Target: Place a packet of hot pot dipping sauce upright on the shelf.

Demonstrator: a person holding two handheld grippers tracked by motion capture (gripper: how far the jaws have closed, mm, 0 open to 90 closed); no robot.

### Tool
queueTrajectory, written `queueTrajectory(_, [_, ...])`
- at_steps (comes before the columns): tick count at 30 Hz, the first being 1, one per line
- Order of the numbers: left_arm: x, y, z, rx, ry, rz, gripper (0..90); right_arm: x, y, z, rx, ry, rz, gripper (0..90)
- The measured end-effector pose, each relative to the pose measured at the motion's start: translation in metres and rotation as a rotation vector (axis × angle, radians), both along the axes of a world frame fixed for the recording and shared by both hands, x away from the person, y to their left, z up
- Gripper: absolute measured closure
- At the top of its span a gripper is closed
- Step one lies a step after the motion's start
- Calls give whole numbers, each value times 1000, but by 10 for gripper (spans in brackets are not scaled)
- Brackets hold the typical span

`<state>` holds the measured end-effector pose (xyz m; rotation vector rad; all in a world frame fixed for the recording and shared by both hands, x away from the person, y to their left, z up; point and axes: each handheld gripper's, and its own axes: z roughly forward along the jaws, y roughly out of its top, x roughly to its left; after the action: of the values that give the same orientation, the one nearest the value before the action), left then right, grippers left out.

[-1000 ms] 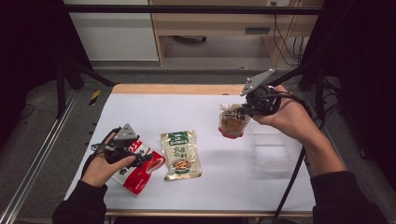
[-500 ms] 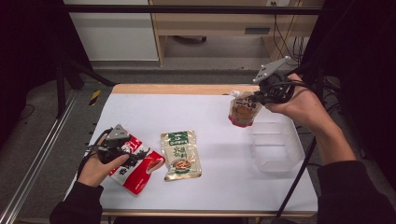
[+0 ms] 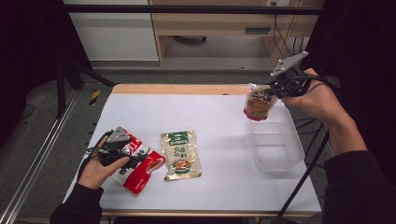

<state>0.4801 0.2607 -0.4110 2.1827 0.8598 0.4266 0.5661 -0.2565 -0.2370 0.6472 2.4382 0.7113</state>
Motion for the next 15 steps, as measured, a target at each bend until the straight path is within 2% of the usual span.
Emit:
queueTrajectory(10, [1, 8, 0, 0, -1, 30, 93, 25, -33, -26, -33, 21, -34, 877])
queueTrajectory(15, [1, 8, -1, 5, 3, 27, 94, 35, -40, -35, -48, 25, -36, 876])
